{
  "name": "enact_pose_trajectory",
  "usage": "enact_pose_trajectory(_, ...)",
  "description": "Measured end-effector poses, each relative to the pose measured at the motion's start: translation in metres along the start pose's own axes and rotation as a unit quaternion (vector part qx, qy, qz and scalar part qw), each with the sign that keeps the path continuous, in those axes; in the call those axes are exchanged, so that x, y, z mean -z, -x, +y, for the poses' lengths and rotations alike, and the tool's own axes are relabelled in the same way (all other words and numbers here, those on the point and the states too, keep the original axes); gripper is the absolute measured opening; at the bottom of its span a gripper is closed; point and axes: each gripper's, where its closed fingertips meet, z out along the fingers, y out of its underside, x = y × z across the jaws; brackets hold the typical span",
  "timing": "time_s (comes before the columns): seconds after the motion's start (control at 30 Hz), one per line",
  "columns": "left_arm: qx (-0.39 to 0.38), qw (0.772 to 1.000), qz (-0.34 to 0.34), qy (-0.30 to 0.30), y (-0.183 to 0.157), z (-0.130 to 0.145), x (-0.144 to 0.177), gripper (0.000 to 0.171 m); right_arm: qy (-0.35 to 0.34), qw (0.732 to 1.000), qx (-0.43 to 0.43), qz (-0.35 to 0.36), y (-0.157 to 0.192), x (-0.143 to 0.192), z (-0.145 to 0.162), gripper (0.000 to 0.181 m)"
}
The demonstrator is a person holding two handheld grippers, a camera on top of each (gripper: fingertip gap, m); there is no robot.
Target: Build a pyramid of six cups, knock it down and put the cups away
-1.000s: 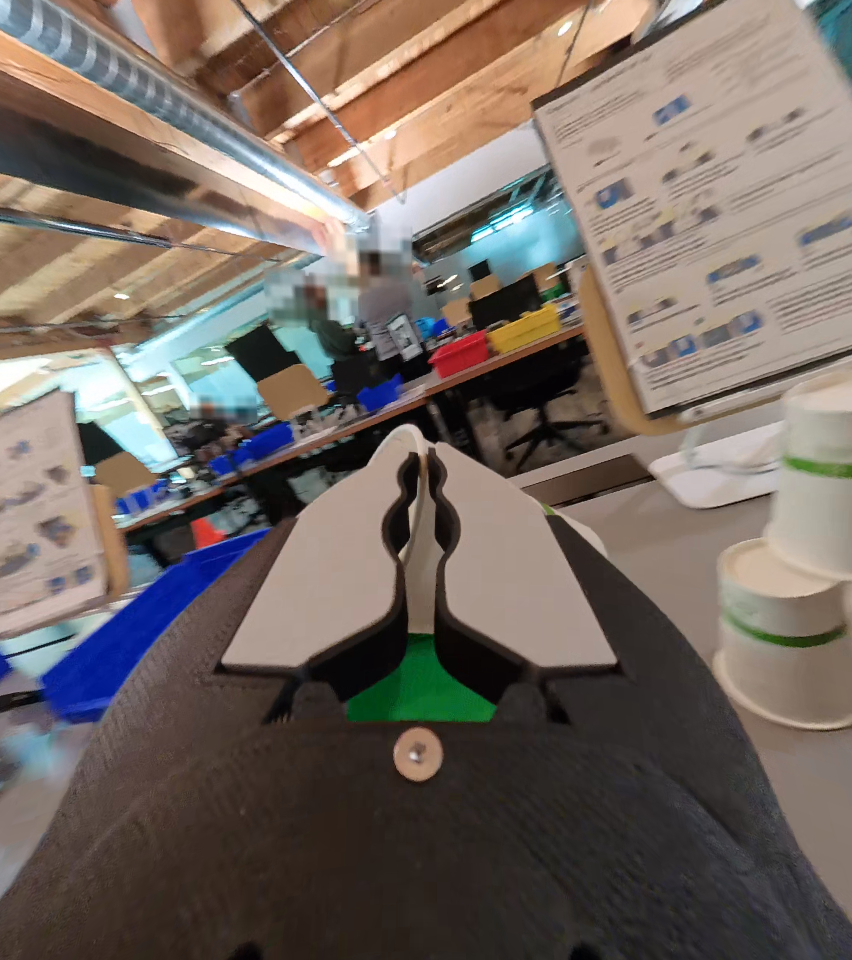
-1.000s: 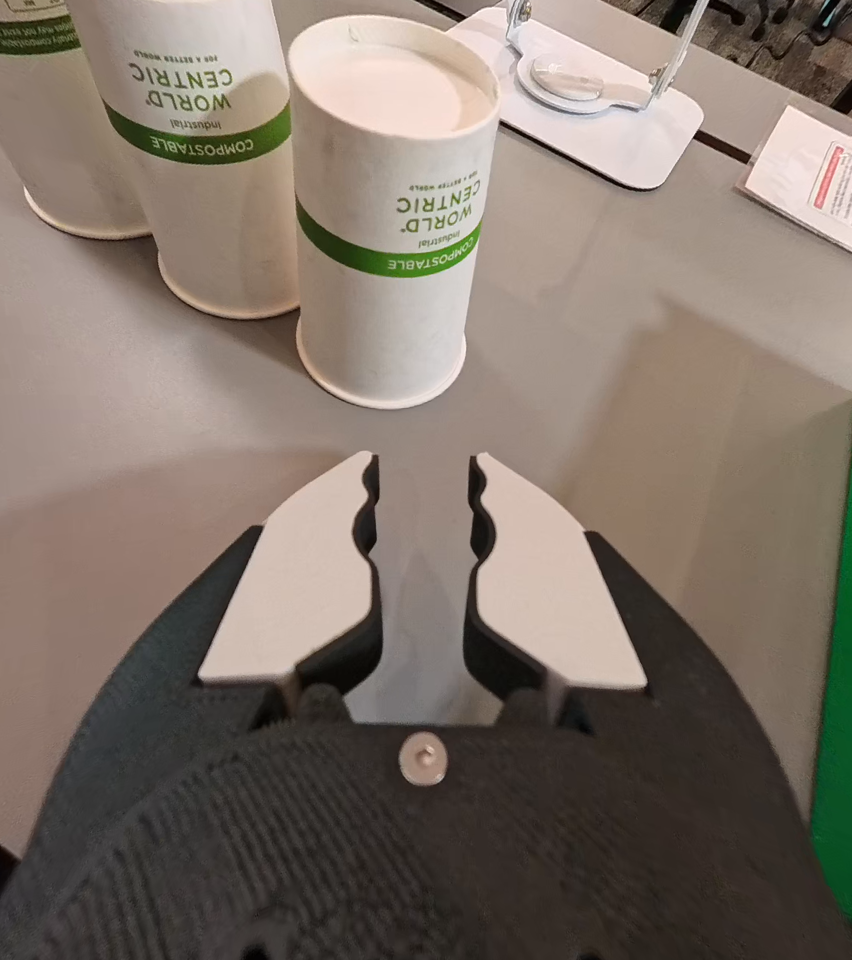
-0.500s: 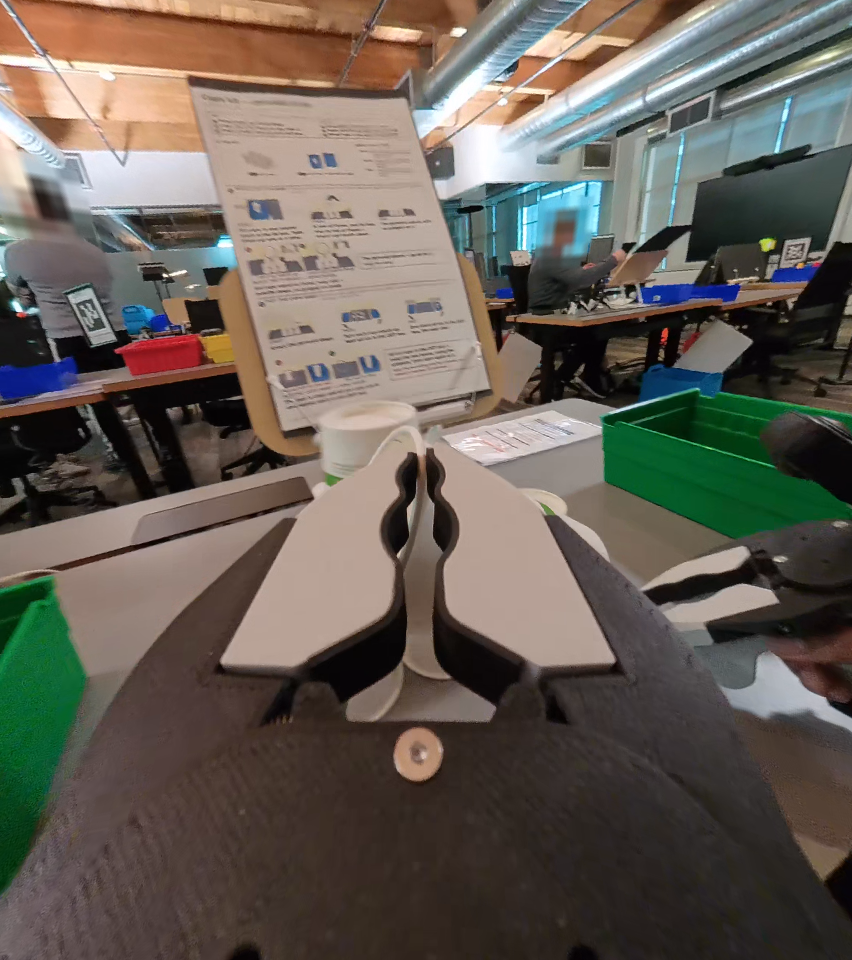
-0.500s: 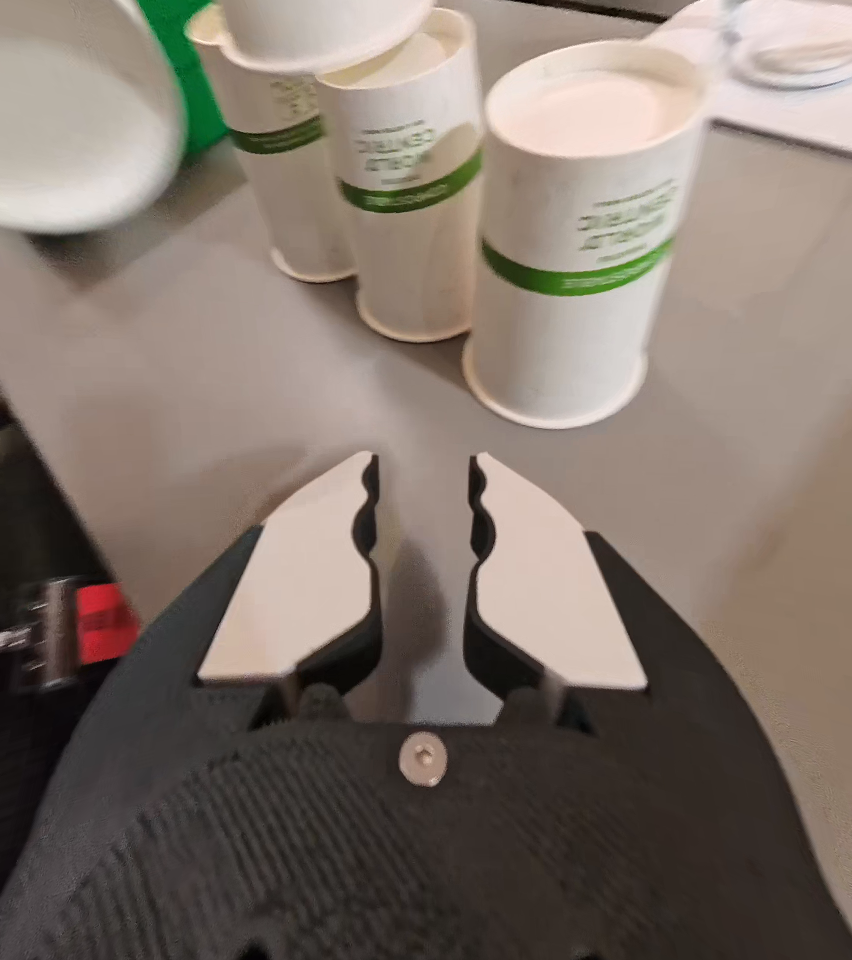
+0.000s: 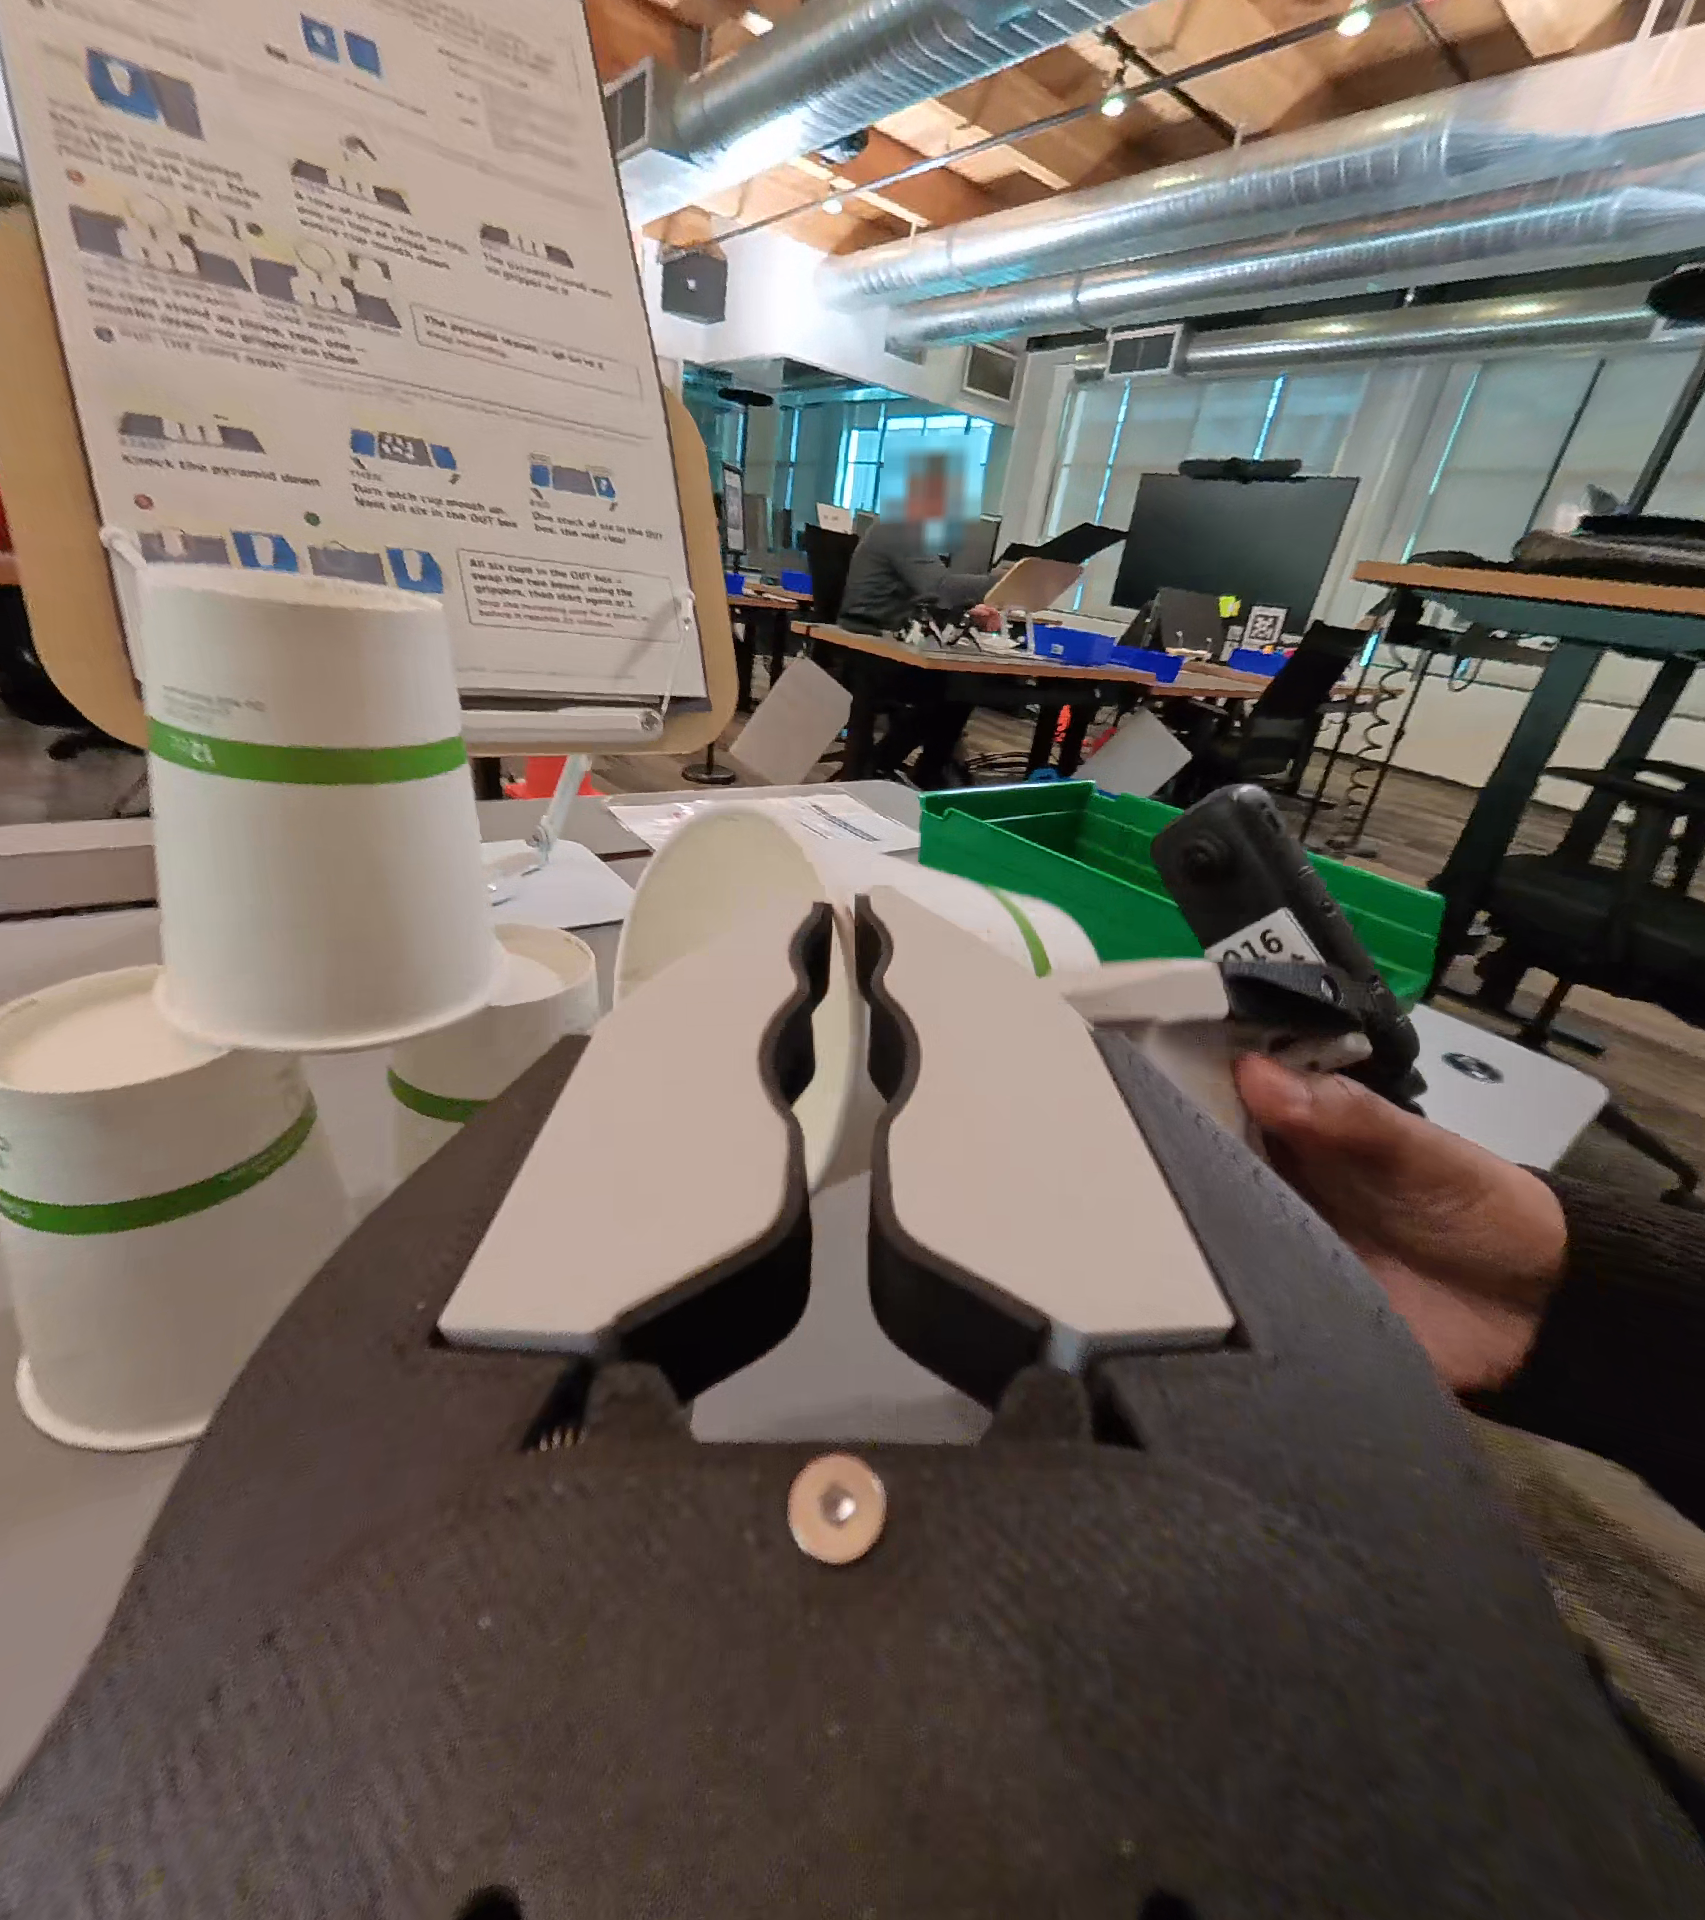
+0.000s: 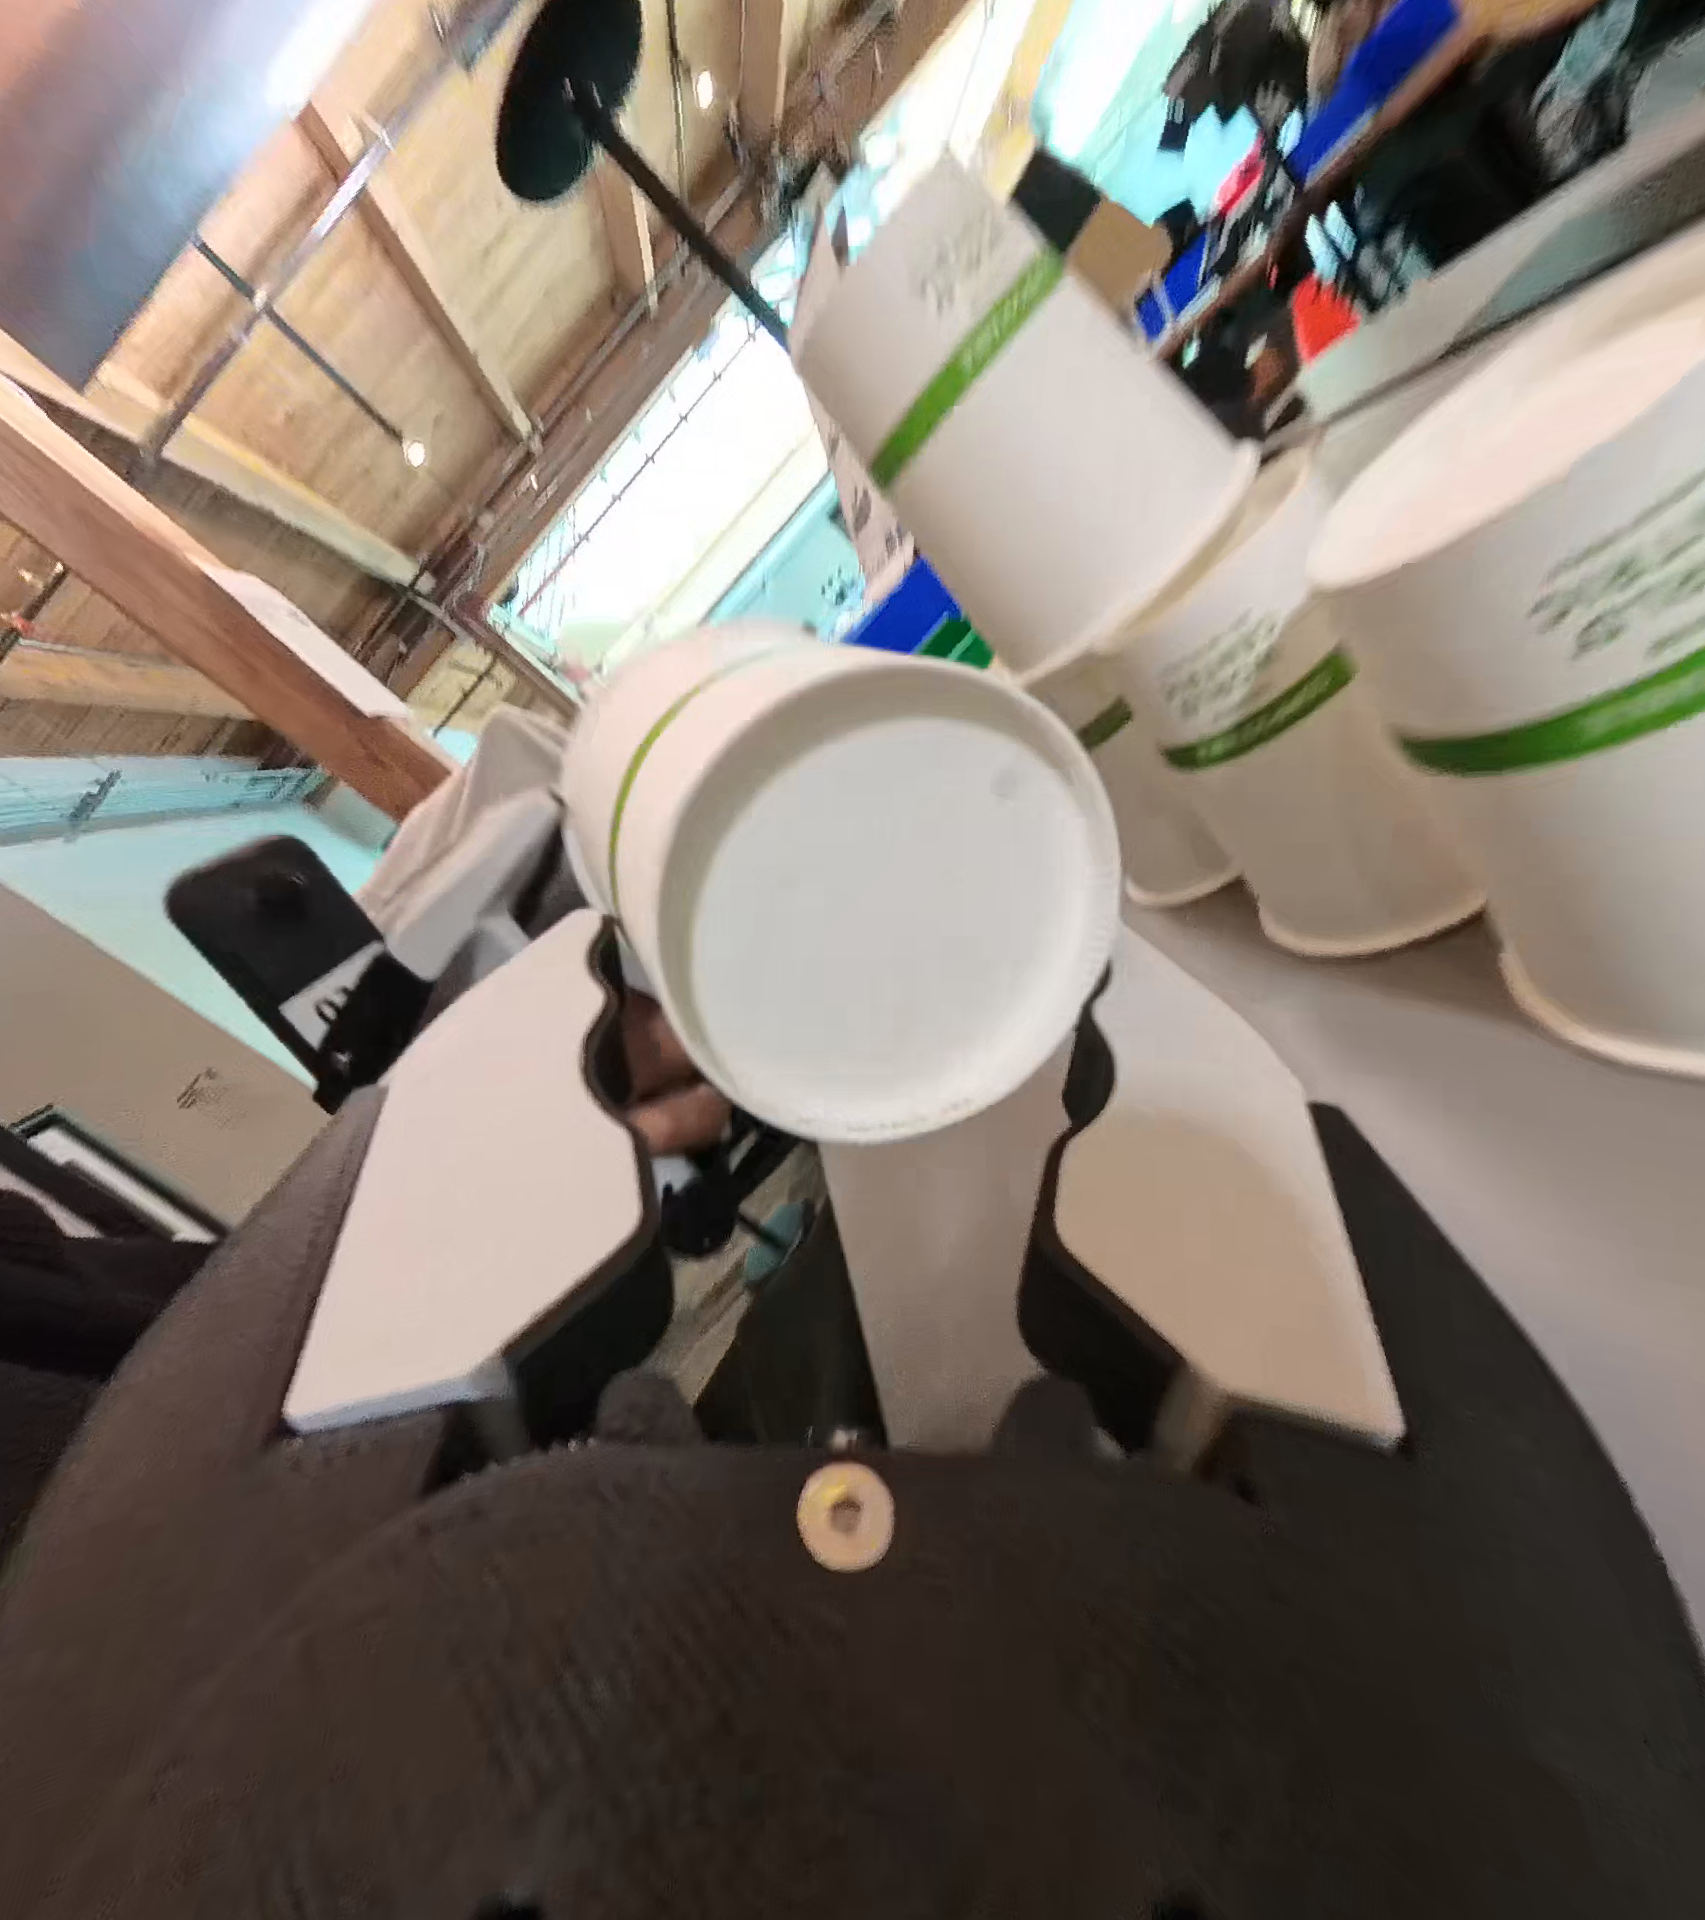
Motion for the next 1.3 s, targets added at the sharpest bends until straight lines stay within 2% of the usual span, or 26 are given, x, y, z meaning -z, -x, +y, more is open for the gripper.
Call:
enact_pose_trajectory(0.07, 0.031, 0.999, 0.016, 0.006, -0.003, 0.006, 0.0, 0.005, -0.048, 0.999, 0.004, -0.009, 0.003, 0.01, -0.019, 0.081)
enact_pose_trajectory(0.2, 0.104, 0.993, 0.054, 0.034, -0.012, 0.026, -0.001, 0.004, -0.13, 0.99, -0.045, -0.041, 0.004, 0.028, -0.047, 0.081)
enact_pose_trajectory(0.27, 0.125, 0.989, 0.067, 0.045, -0.015, 0.034, -0.002, 0.004, -0.133, 0.989, -0.051, -0.035, 0.002, 0.031, -0.05, 0.079)
enact_pose_trajectory(0.43, 0.119, 0.985, 0.098, 0.075, -0.019, 0.047, -0.003, 0.004, -0.129, 0.992, 0.005, -0.009, 0.002, 0.036, -0.053, 0.077)
enact_pose_trajectory(0.53, 0.122, 0.979, 0.133, 0.09, -0.028, 0.053, -0.003, 0.005, -0.128, 0.992, -0.011, -0.016, -0.001, 0.038, -0.053, 0.076)
enact_pose_trajectory(0.7, 0.085, 0.974, 0.176, 0.113, -0.045, 0.063, -0.002, 0.017, -0.09, 0.995, -0.002, -0.035, 0.007, 0.029, -0.04, 0.076)
enact_pose_trajectory(0.8, 0.075, 0.975, 0.185, 0.097, -0.049, 0.058, 0.0, 0.011, -0.095, 0.994, -0.01, -0.048, 0.01, 0.03, -0.041, 0.076)
enact_pose_trajectory(0.93, 0.127, 0.958, 0.245, 0.081, -0.061, 0.048, 0.004, 0.001, -0.106, 0.992, -0.021, -0.061, 0.011, 0.031, -0.044, 0.076)
enact_pose_trajectory(1.0, 0.147, 0.957, 0.244, 0.054, -0.056, 0.037, 0.005, 0.001, -0.122, 0.99, -0.016, -0.065, 0.014, 0.032, -0.049, 0.092)
enact_pose_trajectory(1.1, 0.173, 0.953, 0.249, 0.007, -0.046, 0.018, 0.008, 0.001, -0.145, 0.987, -0.022, -0.07, 0.016, 0.036, -0.056, 0.101)
enact_pose_trajectory(1.2, 0.204, 0.949, 0.238, -0.031, -0.033, 0.006, 0.01, 0.001, -0.135, 0.988, -0.038, -0.066, 0.014, 0.031, -0.051, 0.103)
enact_pose_trajectory(1.3, 0.219, 0.945, 0.24, -0.041, -0.033, 0.005, 0.011, 0.001, -0.108, 0.991, -0.035, -0.068, 0.02, 0.018, -0.036, 0.102)
